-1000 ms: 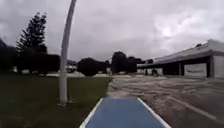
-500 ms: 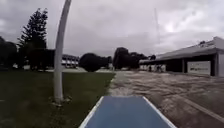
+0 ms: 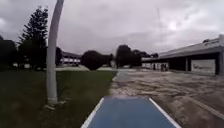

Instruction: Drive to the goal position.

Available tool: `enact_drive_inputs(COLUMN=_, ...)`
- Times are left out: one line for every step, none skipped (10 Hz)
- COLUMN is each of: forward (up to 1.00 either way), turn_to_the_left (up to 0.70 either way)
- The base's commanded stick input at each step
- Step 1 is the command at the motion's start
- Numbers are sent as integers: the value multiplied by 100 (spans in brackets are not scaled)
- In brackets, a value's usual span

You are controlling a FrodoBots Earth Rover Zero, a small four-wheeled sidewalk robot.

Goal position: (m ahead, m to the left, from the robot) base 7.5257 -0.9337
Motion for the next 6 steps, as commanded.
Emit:
enact_drive_inputs(forward=50, turn_to_the_left=0)
enact_drive_inputs(forward=50, turn_to_the_left=-12)
enact_drive_inputs(forward=50, turn_to_the_left=-34)
enact_drive_inputs(forward=50, turn_to_the_left=-49)
enact_drive_inputs(forward=50, turn_to_the_left=-44)
enact_drive_inputs(forward=50, turn_to_the_left=-1)
